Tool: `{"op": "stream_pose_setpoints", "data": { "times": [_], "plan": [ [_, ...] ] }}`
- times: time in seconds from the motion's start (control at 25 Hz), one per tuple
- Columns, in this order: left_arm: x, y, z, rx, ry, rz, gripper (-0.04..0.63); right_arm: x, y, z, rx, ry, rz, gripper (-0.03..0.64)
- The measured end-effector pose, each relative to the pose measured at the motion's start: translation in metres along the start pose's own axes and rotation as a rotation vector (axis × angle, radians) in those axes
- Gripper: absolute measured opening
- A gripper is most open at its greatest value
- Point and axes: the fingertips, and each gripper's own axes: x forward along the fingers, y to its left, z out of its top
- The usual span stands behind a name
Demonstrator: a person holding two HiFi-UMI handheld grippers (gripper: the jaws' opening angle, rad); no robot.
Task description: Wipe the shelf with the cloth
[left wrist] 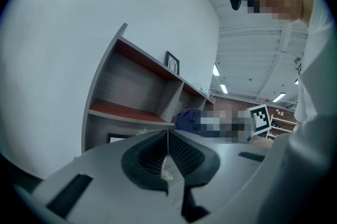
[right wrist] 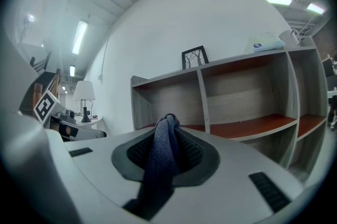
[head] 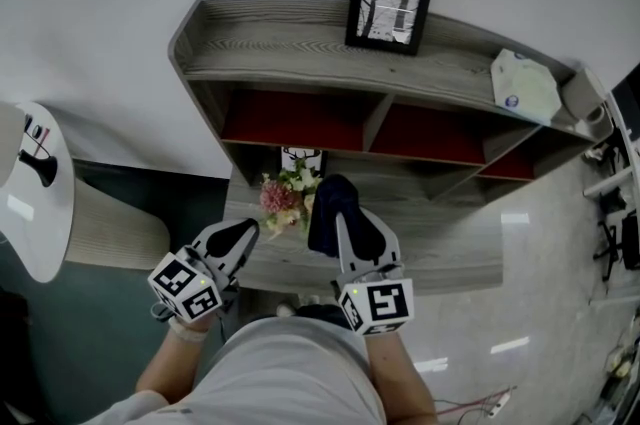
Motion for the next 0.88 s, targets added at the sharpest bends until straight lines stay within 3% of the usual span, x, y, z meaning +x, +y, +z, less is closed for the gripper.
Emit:
{"op": "stream_pose_setpoints", "data": {
  "times": [0.88],
  "plan": [
    [-0.0031,-0.0067,-0.0032,0.005,-0.003,0.022,0.017,-0.0049,-0.0073,-0.0048,0.053,-0.002,-0.002,0.072]
  ]
}}
